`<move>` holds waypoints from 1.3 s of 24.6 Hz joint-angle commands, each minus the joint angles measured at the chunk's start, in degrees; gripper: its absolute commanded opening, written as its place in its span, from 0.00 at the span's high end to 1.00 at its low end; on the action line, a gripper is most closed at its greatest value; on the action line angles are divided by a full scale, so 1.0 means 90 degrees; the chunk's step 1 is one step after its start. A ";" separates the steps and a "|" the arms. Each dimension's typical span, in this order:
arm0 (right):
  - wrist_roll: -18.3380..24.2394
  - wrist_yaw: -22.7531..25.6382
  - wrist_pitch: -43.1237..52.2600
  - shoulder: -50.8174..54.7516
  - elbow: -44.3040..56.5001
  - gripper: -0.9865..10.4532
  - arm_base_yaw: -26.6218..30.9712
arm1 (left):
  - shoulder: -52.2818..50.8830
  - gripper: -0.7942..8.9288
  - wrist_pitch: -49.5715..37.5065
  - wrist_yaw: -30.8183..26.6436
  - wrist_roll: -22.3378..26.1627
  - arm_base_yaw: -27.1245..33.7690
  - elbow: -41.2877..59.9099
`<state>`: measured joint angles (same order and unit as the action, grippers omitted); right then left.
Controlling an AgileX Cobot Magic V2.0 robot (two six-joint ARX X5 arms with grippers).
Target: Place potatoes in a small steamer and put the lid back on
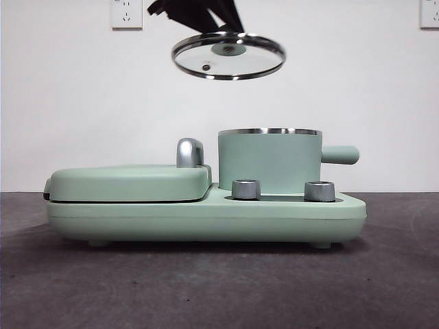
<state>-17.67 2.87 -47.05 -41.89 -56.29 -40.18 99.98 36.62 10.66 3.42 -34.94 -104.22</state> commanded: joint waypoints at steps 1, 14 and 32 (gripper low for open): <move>-0.0308 0.0036 0.0078 0.0301 0.0194 0.58 -0.0068 | 0.0097 0.90 -0.0328 0.0029 -0.0005 -0.0153 -0.0243; -0.0454 0.0061 0.0032 0.0976 0.0432 0.58 -0.0068 | 0.0959 0.90 -0.1103 -0.0129 -0.0520 -0.0389 -0.0243; -0.0471 0.0044 0.0032 0.0971 0.0432 0.58 -0.0068 | 0.1348 0.90 -0.1795 -0.0362 -0.0209 -0.0415 -0.0243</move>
<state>-21.30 3.22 -47.27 -32.86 -51.96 -40.18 111.33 22.06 7.33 0.10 -38.02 -104.51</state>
